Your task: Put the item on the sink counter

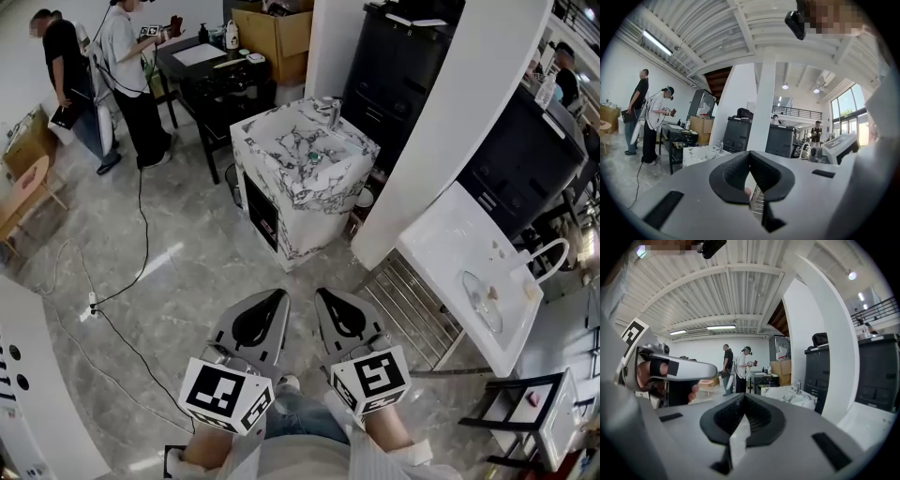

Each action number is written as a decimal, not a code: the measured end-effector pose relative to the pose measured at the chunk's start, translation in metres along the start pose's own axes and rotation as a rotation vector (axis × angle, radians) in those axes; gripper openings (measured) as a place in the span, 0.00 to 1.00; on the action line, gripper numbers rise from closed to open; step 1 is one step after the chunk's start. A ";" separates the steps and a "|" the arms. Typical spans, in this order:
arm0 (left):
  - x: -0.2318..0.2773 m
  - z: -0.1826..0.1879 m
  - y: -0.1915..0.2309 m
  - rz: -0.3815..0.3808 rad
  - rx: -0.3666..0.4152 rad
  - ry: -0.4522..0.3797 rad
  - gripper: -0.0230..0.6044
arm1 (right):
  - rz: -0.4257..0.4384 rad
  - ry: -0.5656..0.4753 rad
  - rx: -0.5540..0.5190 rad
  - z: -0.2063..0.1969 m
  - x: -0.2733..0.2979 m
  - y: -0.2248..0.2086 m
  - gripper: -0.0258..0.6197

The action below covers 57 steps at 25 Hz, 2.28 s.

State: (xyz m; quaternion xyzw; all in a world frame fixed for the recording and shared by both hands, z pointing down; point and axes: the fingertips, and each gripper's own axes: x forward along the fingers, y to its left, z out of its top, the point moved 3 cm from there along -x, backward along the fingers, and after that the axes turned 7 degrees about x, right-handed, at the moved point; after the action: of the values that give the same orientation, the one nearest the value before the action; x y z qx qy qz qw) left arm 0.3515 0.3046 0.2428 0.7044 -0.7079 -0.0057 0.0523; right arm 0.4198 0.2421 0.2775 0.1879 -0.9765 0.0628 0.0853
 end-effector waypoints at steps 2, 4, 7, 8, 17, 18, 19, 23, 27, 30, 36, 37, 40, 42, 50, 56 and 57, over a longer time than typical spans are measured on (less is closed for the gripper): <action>0.006 0.000 0.010 0.000 -0.002 0.000 0.06 | 0.001 0.001 0.003 0.002 0.011 -0.003 0.05; 0.014 0.002 0.022 -0.004 -0.004 -0.001 0.06 | -0.003 0.004 0.015 0.004 0.025 -0.006 0.05; 0.029 0.007 0.050 -0.009 -0.002 -0.004 0.06 | -0.017 0.008 0.019 0.008 0.054 -0.010 0.05; 0.034 0.009 0.061 -0.012 0.000 -0.005 0.06 | -0.023 0.010 0.018 0.010 0.065 -0.012 0.05; 0.084 0.037 0.174 -0.051 0.023 -0.010 0.06 | -0.085 0.000 0.007 0.046 0.177 -0.017 0.05; 0.088 0.040 0.186 -0.055 0.024 -0.009 0.06 | -0.090 0.000 0.006 0.050 0.189 -0.016 0.05; 0.092 0.042 0.198 -0.058 0.024 -0.008 0.06 | -0.094 0.001 0.008 0.053 0.201 -0.015 0.05; 0.107 0.046 0.239 -0.076 0.031 0.002 0.06 | -0.111 0.008 0.015 0.057 0.240 -0.013 0.05; 0.111 0.046 0.272 -0.092 0.053 0.001 0.06 | -0.139 0.013 0.025 0.052 0.270 -0.011 0.05; 0.106 0.047 0.298 -0.082 0.067 -0.003 0.06 | -0.168 0.013 0.040 0.049 0.287 -0.009 0.05; 0.105 0.038 0.335 -0.064 0.018 0.016 0.06 | -0.187 0.056 0.052 0.044 0.311 -0.003 0.05; 0.107 0.037 0.340 -0.061 0.013 0.018 0.06 | -0.188 0.063 0.057 0.043 0.316 -0.004 0.05; 0.115 0.033 0.356 -0.048 -0.004 0.023 0.06 | -0.184 0.084 0.058 0.040 0.334 -0.009 0.05; 0.123 0.033 0.364 -0.042 -0.008 0.024 0.06 | -0.179 0.090 0.054 0.041 0.346 -0.012 0.05; 0.178 0.039 0.400 -0.033 0.000 0.002 0.06 | -0.154 0.077 0.039 0.054 0.404 -0.047 0.05; 0.253 0.048 0.421 -0.064 0.007 0.008 0.06 | -0.167 0.083 0.045 0.067 0.451 -0.100 0.05; 0.267 0.051 0.424 -0.070 0.007 0.007 0.06 | -0.172 0.083 0.045 0.072 0.458 -0.110 0.05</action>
State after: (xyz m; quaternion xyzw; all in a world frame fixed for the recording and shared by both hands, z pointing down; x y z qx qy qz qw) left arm -0.0763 0.0384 0.2448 0.7288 -0.6828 -0.0027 0.0519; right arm 0.0318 -0.0339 0.3047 0.2702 -0.9507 0.0848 0.1265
